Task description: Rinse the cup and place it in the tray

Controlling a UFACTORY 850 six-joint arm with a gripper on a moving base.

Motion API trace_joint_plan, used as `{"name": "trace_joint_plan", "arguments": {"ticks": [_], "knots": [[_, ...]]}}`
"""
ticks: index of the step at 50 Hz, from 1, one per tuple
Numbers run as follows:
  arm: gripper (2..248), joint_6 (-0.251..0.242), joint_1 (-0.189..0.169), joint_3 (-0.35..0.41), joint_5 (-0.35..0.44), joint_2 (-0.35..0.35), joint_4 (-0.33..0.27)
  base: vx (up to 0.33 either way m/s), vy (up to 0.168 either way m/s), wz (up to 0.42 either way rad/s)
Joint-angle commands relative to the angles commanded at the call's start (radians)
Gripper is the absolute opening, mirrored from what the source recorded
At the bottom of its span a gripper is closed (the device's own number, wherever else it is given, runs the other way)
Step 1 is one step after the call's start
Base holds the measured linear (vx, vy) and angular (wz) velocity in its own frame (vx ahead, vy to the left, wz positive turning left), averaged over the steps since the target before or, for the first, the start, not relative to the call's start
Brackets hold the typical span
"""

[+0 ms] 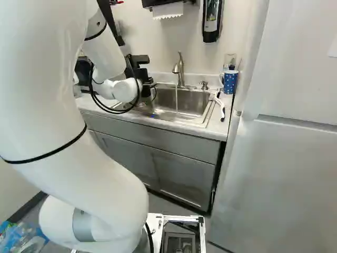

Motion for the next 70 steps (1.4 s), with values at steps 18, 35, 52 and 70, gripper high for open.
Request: {"name": "trace_joint_plan", "arguments": {"ticks": [18, 35, 52, 70], "knots": [[126, 0.0, 0.033, -0.032, -0.038, -0.001, 0.0, 0.0, 0.0, 0.0], [126, 0.117, 0.035, -0.033, -0.038, -0.001, 0.0, 0.0, 0.0, 0.0], [126, 0.294, 0.035, -0.033, -0.038, -0.001, 0.0, 0.0, 0.0, 0.0], [126, 0.483, 0.035, -0.033, -0.038, -0.001, 0.0, 0.0, 0.0, 0.0]]}}
